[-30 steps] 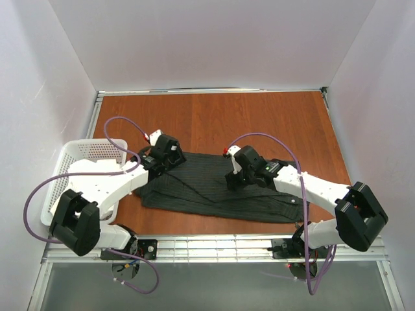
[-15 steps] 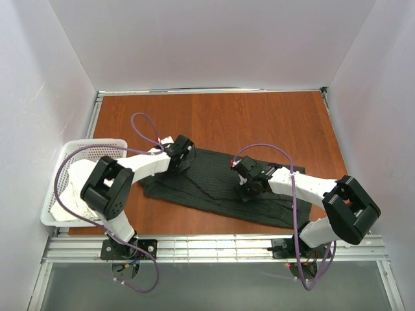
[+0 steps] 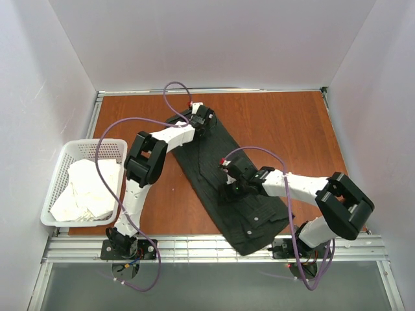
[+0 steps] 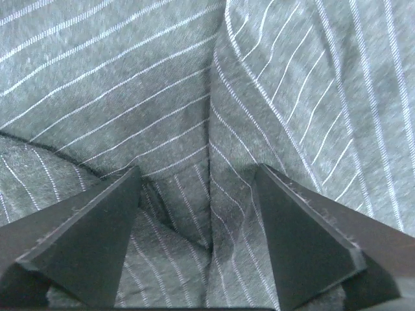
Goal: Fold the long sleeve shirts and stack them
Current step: Fold the shirt
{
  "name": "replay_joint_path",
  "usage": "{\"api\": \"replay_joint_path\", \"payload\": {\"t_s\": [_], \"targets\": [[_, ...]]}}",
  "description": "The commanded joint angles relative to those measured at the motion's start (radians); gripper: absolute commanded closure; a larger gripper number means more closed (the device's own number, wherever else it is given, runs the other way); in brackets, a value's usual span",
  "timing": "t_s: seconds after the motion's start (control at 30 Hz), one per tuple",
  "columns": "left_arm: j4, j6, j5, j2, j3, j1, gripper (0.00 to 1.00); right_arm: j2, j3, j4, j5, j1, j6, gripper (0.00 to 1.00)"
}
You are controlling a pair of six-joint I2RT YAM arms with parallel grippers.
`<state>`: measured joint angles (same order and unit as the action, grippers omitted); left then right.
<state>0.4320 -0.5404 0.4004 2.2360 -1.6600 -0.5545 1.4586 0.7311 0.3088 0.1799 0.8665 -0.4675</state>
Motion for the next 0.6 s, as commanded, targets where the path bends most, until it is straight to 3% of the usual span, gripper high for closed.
{"api": "replay_joint_path", "payload": {"t_s": [0.0, 0.17, 0.3, 0.37, 0.57], "targets": [[-0.113, 0.227, -0.037, 0.102, -0.142, 0.013, 0.30, 0.052, 0.095, -0.082, 0.081, 0.035, -0.065, 0.43], [-0.191, 0.324, -0.092, 0.191, -0.335, 0.018, 0.27, 0.100, 0.227, -0.057, 0.037, 0.042, -0.037, 0.42], [-0.211, 0.333, -0.107, 0.140, -0.327, 0.018, 0.21, 0.060, 0.301, 0.021, -0.074, 0.031, 0.023, 0.42], [-0.210, 0.310, -0.088, 0.045, -0.278, 0.018, 0.20, 0.014, 0.295, 0.056, -0.141, 0.022, 0.056, 0.42], [-0.152, 0.080, -0.032, -0.303, 0.078, 0.018, 0.17, -0.136, 0.179, 0.168, -0.201, -0.072, 0.102, 0.43]]}}
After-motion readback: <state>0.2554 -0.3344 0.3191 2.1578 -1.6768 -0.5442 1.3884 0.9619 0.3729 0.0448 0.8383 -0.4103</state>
